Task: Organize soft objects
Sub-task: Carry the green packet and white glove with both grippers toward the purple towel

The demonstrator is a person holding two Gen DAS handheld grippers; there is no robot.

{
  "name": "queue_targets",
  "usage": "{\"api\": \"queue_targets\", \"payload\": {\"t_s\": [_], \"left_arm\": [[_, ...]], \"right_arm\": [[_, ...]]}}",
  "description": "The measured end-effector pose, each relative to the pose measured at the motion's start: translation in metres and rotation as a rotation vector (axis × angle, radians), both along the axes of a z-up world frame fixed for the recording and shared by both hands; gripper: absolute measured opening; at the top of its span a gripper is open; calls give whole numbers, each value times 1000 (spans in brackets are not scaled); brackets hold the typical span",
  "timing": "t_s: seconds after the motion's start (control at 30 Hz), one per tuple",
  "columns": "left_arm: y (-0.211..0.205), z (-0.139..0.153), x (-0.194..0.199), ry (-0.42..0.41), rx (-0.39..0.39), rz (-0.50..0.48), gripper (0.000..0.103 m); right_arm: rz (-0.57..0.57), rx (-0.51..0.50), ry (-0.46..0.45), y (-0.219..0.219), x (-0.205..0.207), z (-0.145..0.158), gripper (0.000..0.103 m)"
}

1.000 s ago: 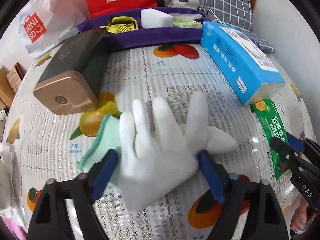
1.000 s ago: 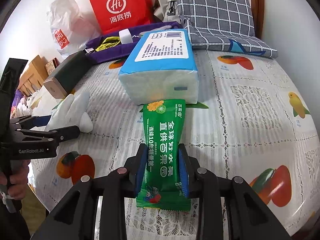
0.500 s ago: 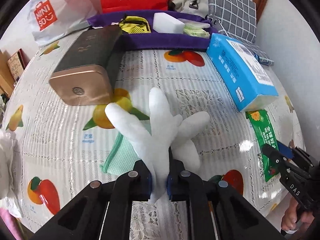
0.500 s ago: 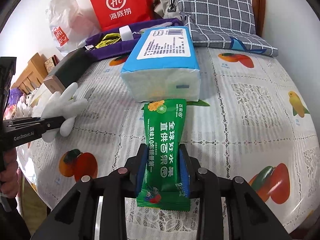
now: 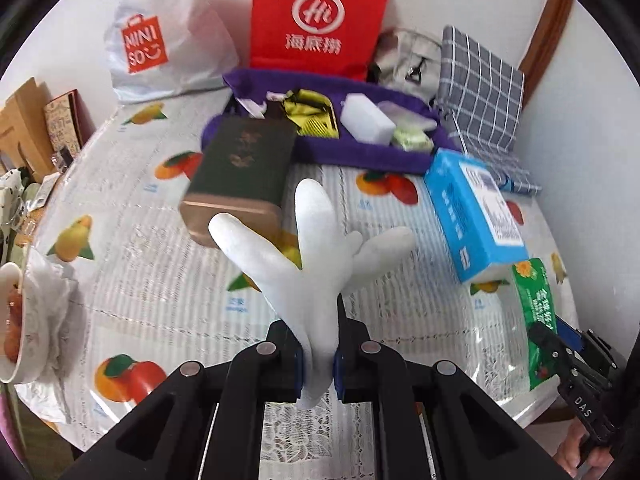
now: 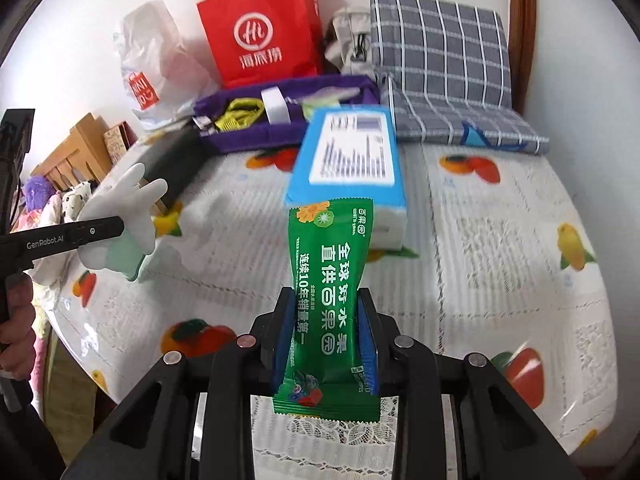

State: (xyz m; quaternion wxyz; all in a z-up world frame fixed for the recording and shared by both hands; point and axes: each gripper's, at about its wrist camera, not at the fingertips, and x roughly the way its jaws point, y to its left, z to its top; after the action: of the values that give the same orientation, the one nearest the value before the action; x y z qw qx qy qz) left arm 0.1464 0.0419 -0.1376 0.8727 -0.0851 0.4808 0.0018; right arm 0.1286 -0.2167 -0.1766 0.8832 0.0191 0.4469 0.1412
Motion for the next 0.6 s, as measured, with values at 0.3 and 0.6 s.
{"api": "queue_targets", "payload": {"t_s": [0.3,0.6], "left_arm": [[22,26,-6,-50,-21,41,11],[31,55,3,-99,-20,48,11]], "right_arm": [[-1,-3,-67,1,-4,37,30],[-6,42,-100,2,12,68,30]]}}
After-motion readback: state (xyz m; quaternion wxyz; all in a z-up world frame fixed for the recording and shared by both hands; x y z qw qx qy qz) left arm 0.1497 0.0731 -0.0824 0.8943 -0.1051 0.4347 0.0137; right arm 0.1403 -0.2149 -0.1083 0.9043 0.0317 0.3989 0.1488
